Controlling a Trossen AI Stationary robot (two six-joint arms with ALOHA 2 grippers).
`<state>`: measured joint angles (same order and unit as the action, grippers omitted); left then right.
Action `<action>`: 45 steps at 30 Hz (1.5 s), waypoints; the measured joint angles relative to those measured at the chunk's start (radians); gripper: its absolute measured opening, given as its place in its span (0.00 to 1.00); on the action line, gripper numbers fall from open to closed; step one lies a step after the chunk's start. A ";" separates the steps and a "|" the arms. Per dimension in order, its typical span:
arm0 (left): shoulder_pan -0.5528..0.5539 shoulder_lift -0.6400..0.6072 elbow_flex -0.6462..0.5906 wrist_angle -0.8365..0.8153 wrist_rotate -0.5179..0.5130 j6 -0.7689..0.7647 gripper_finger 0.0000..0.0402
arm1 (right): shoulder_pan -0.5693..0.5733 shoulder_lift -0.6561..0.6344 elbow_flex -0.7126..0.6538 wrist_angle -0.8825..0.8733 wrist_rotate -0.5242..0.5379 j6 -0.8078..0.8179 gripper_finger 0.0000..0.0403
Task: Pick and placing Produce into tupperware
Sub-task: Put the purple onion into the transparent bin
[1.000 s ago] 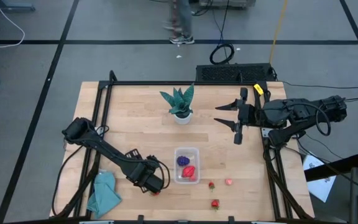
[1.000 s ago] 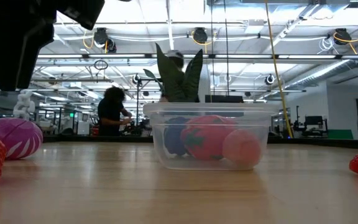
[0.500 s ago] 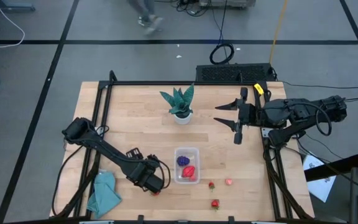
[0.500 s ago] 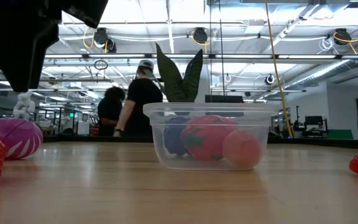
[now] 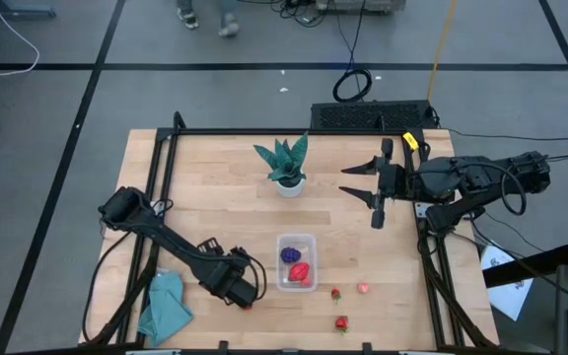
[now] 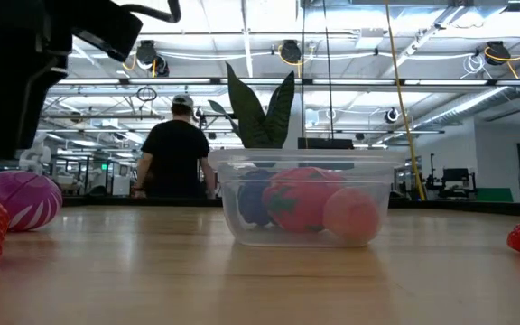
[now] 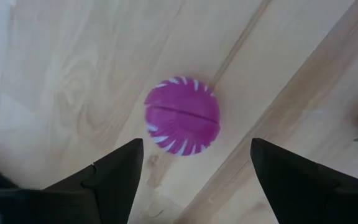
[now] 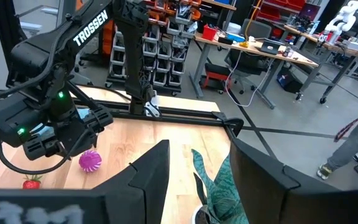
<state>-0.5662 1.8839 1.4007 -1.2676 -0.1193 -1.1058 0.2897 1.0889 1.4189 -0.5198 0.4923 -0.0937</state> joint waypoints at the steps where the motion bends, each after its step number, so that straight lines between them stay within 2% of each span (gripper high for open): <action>1: 0.001 0.000 -0.004 0.004 0.003 0.000 0.75 | 0.000 0.000 0.000 0.000 0.000 0.000 0.40; 24: 0.045 -0.001 -0.125 0.145 0.041 0.047 0.75 | 0.000 0.000 0.000 0.022 0.000 0.000 0.40; 45: 0.050 -0.001 -0.164 0.198 0.068 0.056 0.75 | 0.000 0.000 0.000 0.023 0.000 -0.008 0.40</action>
<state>-0.5163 1.8832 1.2372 -1.0694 -0.0516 -1.0500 0.2895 1.0887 1.4189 -0.4973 0.4919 -0.1017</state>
